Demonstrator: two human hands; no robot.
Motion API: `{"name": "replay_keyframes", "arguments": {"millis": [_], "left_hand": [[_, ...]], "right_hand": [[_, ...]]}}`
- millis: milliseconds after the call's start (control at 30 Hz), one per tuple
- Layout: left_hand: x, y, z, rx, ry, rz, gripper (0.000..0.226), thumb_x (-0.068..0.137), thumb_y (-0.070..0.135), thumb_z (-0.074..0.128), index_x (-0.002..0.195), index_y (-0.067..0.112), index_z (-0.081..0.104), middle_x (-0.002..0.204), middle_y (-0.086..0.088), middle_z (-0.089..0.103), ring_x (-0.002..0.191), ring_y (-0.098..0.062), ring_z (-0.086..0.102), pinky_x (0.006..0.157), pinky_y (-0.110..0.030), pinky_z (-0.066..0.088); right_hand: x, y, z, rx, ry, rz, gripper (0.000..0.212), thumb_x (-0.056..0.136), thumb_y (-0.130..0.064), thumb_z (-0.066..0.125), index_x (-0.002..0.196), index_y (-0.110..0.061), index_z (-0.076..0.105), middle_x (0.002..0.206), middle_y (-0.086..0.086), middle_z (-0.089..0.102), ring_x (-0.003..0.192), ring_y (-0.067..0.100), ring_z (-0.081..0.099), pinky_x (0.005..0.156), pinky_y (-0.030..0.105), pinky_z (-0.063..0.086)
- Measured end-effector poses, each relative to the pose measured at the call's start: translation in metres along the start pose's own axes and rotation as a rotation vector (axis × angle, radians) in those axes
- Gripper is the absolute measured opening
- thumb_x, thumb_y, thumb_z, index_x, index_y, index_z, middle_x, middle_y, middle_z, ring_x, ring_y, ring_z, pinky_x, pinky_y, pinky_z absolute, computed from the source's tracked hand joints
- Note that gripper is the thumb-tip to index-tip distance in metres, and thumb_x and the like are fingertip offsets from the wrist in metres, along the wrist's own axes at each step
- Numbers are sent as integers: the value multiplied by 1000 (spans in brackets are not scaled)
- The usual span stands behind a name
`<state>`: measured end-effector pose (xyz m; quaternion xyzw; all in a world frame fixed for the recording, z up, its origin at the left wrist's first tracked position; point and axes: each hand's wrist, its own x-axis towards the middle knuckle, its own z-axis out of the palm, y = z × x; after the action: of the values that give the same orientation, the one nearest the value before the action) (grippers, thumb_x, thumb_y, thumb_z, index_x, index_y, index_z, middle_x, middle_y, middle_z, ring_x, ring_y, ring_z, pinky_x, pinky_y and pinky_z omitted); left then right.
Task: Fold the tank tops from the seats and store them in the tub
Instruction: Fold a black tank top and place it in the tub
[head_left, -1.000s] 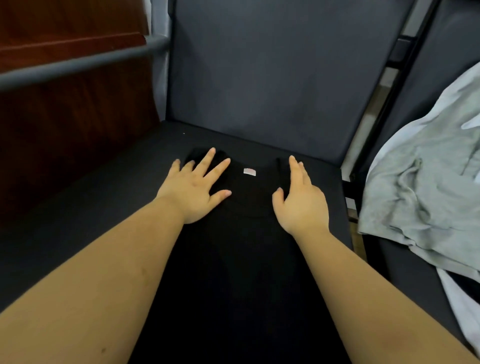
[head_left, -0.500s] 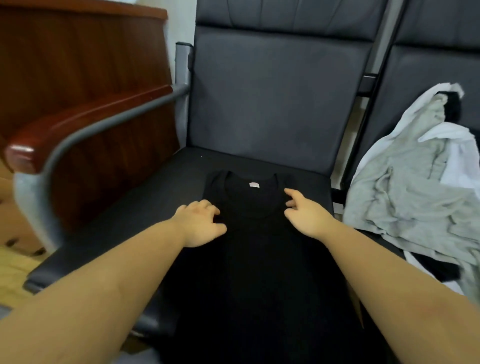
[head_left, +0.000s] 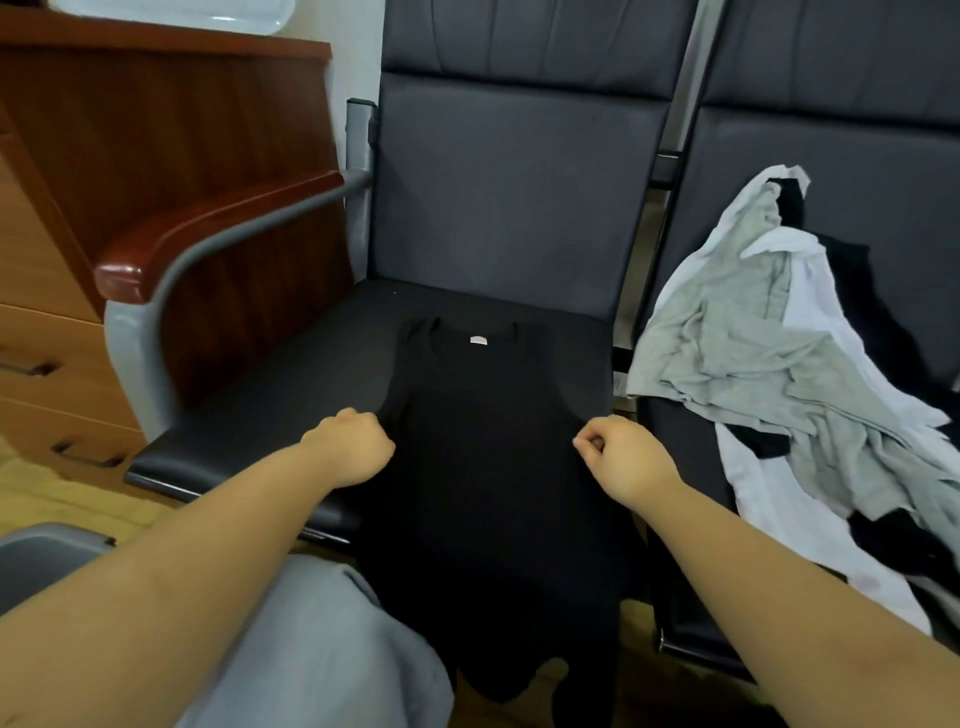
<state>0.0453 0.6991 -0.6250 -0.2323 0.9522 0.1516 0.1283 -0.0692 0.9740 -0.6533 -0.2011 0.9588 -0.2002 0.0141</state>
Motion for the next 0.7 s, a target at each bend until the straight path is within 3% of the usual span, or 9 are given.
{"name": "replay_keyframes", "arguments": {"millis": [100, 200, 333, 500, 700], "left_hand": [[-9, -2, 3, -117, 6, -28, 34, 95, 20, 53, 129, 21, 52, 136, -10, 39, 122, -30, 45, 102, -35, 39], [-19, -9, 14, -244, 216, -145, 53, 88, 35, 67, 133, 19, 44, 136, -12, 40, 122, -32, 46, 101, -40, 41], [-22, -26, 14, -218, 222, -325, 70, 81, 57, 67, 134, 15, 47, 134, -12, 48, 122, -33, 46, 98, -41, 41], [-17, -39, 16, -263, 169, -340, 60, 83, 60, 62, 125, 18, 60, 123, -10, 59, 115, -33, 52, 96, -41, 44], [-17, -33, 18, -458, 294, -235, 32, 91, 35, 64, 110, 10, 54, 108, -12, 61, 98, -28, 56, 77, -33, 43]], "right_hand": [[-6, 4, -2, 118, -3, 61, 13, 93, -19, 60, 105, -17, 64, 105, -1, 59, 95, 16, 58, 79, 25, 42], [-10, 6, -1, 205, 30, 149, 34, 89, -21, 68, 120, -15, 57, 118, 5, 52, 101, 20, 56, 86, 28, 42], [-7, 6, 0, 312, 27, 271, 56, 84, -24, 73, 133, -13, 47, 131, 11, 48, 116, 28, 53, 96, 35, 43], [0, 12, -3, 405, -29, 346, 69, 79, -29, 78, 135, -11, 42, 133, 12, 51, 119, 28, 53, 97, 36, 43], [2, 8, -3, 336, -31, 367, 51, 83, -34, 73, 120, -7, 50, 123, 10, 57, 112, 26, 55, 86, 32, 43]]}}
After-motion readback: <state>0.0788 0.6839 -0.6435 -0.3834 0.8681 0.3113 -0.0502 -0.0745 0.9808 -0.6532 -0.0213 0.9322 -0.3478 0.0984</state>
